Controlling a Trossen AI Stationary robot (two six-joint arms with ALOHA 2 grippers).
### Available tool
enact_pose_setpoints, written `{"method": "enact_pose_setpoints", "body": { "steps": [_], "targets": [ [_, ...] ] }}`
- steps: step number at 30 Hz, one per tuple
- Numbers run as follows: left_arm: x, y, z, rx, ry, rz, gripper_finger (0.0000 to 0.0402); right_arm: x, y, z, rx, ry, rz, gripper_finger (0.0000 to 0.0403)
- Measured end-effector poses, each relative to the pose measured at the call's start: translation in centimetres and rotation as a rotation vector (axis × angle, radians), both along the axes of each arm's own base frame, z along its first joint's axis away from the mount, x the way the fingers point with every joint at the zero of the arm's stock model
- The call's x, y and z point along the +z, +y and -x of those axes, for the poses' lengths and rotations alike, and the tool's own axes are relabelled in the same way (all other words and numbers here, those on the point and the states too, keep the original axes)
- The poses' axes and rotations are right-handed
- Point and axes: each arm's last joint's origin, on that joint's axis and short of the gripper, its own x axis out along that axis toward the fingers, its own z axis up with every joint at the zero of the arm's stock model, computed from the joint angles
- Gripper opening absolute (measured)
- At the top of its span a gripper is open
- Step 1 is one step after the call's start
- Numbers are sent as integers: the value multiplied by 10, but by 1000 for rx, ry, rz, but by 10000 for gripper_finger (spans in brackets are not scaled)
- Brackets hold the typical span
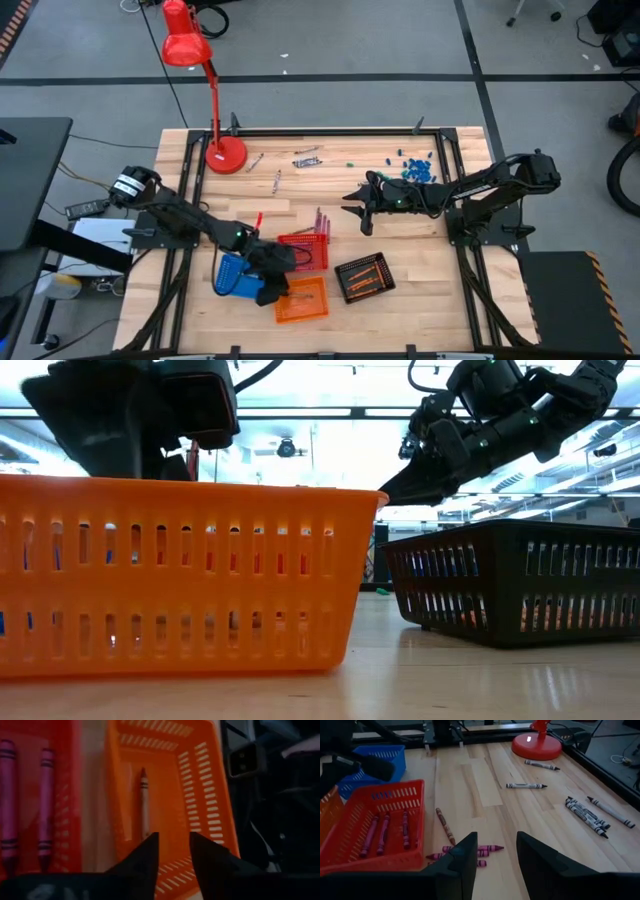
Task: Sort crayons
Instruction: Put the brown crayon into the orange bin
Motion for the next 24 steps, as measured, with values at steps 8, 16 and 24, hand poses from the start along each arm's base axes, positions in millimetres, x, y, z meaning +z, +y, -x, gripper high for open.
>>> {"method": "enact_pose_setpoints", "body": {
  "steps": [8,16,24],
  "targets": [
    [28,17,-13,-91,-127,43,151,0,0,0,7,3,7,141],
    [39,65,-19,115,-177,-357,144,0,1,0,22,-5,2,141],
    [24,110,-13,180,-36,-544,144,0,2,0,45,-4,-5,141]
  ]
}}
